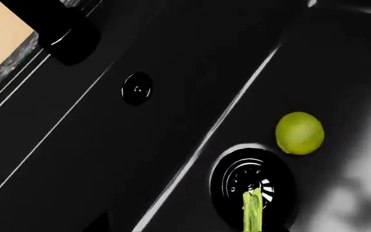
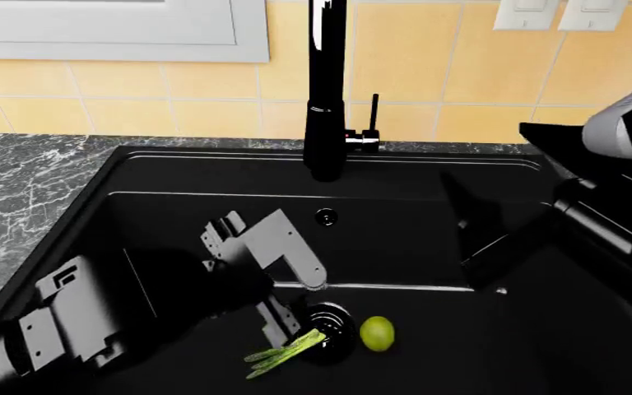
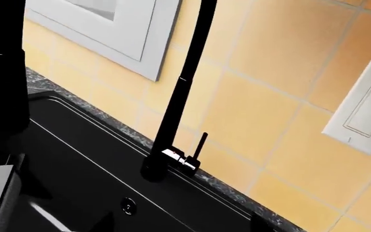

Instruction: Pick up the fruits and vegetables and place them in the sink. Turn on the sink faucet to wash them. Then turn the sink off and put them in the tray.

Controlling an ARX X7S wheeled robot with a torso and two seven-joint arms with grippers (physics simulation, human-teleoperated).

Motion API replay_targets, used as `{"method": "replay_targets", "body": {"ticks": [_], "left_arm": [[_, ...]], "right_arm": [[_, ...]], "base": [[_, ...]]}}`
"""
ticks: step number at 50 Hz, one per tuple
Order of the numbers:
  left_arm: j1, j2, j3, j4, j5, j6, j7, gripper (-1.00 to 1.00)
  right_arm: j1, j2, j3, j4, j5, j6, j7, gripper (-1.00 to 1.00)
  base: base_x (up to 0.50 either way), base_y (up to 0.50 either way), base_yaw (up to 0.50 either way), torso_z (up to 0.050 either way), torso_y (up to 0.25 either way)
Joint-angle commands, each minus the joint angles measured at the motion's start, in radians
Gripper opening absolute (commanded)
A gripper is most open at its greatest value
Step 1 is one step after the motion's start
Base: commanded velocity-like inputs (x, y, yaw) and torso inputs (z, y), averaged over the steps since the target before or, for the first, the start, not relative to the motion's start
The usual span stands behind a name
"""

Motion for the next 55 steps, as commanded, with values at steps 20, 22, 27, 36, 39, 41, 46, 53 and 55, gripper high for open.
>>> {"method": "replay_targets", "body": {"ticks": [20,22,27,36,39,41,46,53,55], "left_arm": [[0.048,-0.18,-0.294,0.169,-0.124,0.049,-0.252,1.0],[0.05,-0.188,-0.313,0.17,-0.136,0.043,-0.278,1.0],[0.06,-0.205,-0.344,0.186,-0.156,0.046,-0.313,1.0],[0.095,-0.219,-0.374,0.18,-0.15,0.11,-0.311,1.0],[0.115,-0.221,-0.387,0.189,-0.14,0.152,-0.305,1.0],[0.134,-0.223,-0.397,0.202,-0.136,0.186,-0.301,1.0],[0.153,-0.225,-0.399,0.217,-0.13,0.214,-0.294,1.0],[0.154,-0.225,-0.399,0.219,-0.13,0.217,-0.294,1.0],[0.154,-0.225,-0.399,0.219,-0.13,0.217,-0.294,1.0]], "right_arm": [[-0.064,-0.207,-0.04,0.108,-0.353,-0.149,-0.025,1.0],[-0.063,-0.235,-0.062,0.136,-0.399,-0.16,-0.038,1.0],[-0.039,-0.308,-0.117,0.234,-0.499,-0.178,-0.06,1.0],[0.074,-0.408,-0.204,0.4,-0.608,-0.154,-0.093,1.0],[0.097,-0.432,-0.217,0.439,-0.636,-0.159,-0.092,1.0],[0.096,-0.444,-0.224,0.462,-0.649,-0.167,-0.094,1.0],[0.083,-0.446,-0.242,0.476,-0.663,-0.172,-0.105,1.0],[0.083,-0.446,-0.245,0.478,-0.665,-0.172,-0.106,1.0],[0.083,-0.446,-0.245,0.478,-0.665,-0.173,-0.106,1.0]], "base": [[0.0,0.0,0.0,0.0,0.0],[0.0,0.0,0.0,0.0,0.0],[0.0,0.0,0.0,0.0,0.0],[0.0,0.0,0.0,0.0,0.0],[0.0,0.0,0.0,0.0,0.0],[0.0,0.0,0.0,0.0,0.0],[0.0,0.0,0.0,0.0,0.0],[0.0,0.0,0.0,0.0,0.0],[0.0,0.0,0.0,0.0,0.0]]}}
